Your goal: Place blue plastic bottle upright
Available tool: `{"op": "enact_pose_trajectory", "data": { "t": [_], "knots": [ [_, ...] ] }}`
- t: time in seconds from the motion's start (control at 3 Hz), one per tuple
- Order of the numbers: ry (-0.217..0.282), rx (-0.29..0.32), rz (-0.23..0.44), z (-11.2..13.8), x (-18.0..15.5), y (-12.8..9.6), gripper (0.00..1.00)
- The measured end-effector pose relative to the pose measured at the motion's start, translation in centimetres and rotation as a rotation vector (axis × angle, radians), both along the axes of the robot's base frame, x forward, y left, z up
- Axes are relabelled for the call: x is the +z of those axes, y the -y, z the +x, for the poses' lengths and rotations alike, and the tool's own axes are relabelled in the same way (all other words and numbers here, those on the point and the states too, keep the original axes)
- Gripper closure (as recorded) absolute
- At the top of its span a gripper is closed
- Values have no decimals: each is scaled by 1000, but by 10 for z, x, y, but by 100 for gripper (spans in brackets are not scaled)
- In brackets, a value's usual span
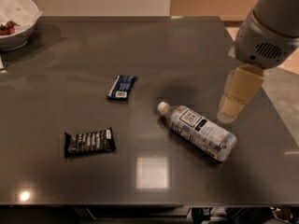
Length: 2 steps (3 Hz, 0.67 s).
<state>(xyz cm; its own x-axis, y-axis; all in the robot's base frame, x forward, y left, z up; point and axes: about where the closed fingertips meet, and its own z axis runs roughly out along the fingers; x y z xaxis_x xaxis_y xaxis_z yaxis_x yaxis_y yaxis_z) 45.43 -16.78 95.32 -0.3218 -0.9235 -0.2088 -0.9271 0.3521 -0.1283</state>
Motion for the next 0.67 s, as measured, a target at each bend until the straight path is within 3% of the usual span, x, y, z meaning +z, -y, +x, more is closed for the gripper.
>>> {"op": "enact_pose_trajectory", "data": {
  "t": [0.67],
  "knots": [
    [-86, -136, -10, 4, -43, -44, 0]
  ]
}}
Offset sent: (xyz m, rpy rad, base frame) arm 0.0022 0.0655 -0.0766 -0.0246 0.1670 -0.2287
